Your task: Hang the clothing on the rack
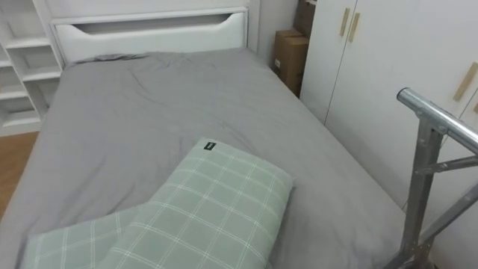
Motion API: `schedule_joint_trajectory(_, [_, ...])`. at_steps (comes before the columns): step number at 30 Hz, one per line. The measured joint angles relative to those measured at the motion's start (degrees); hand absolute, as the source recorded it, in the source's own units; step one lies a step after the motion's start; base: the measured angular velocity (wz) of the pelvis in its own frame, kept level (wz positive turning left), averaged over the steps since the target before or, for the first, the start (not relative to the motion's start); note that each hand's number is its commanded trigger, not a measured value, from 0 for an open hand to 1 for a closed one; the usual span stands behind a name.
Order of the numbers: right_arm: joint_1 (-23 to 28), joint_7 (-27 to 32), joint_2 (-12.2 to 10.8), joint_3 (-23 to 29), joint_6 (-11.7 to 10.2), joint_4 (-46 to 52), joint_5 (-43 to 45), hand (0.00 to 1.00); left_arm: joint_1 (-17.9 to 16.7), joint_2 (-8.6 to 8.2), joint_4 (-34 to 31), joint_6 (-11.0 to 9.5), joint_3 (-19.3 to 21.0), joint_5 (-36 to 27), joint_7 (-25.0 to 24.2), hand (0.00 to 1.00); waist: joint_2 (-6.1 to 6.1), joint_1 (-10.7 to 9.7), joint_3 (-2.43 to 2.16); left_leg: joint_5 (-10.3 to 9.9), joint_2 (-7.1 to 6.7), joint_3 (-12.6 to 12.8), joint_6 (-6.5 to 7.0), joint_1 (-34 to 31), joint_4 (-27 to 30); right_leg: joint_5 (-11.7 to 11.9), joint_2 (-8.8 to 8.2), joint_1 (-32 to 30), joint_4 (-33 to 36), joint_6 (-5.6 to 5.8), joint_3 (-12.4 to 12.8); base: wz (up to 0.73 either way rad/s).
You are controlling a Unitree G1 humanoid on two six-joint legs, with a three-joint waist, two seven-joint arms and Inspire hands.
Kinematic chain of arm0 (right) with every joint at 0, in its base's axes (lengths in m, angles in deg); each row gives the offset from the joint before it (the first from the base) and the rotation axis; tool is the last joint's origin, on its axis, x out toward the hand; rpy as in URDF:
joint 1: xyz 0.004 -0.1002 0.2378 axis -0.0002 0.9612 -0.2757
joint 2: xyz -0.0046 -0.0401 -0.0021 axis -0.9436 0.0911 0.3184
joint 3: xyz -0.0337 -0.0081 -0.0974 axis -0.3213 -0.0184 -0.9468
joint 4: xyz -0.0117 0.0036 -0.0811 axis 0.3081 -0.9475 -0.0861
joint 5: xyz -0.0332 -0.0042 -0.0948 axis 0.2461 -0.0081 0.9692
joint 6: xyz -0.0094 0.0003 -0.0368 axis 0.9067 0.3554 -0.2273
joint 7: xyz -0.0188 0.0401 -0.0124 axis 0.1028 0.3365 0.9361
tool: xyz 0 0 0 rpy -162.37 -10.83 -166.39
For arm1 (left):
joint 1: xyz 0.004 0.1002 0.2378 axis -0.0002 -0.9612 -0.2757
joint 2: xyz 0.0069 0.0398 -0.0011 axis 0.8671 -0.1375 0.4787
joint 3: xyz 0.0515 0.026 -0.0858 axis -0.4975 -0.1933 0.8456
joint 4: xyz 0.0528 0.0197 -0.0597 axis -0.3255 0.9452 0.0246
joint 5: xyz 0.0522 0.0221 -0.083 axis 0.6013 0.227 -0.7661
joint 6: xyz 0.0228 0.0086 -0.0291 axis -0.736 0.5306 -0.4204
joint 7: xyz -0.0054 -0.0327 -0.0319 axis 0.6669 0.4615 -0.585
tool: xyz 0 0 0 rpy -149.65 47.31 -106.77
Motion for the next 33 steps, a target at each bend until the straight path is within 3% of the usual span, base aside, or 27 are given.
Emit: schedule_joint_trajectory(33, [0.6,-0.5,0.0,0.0,0.1,0.4,0.2,0.0,0.0,0.02,-0.3,0.5,0.0,0.0,-0.4,0.0,-0.43,-0.2,0.02,0.0,-0.02,0.5,-0.01,0.1,-0.1,0.0,0.03,0.1,-0.5,0.03,0.5,0.0])
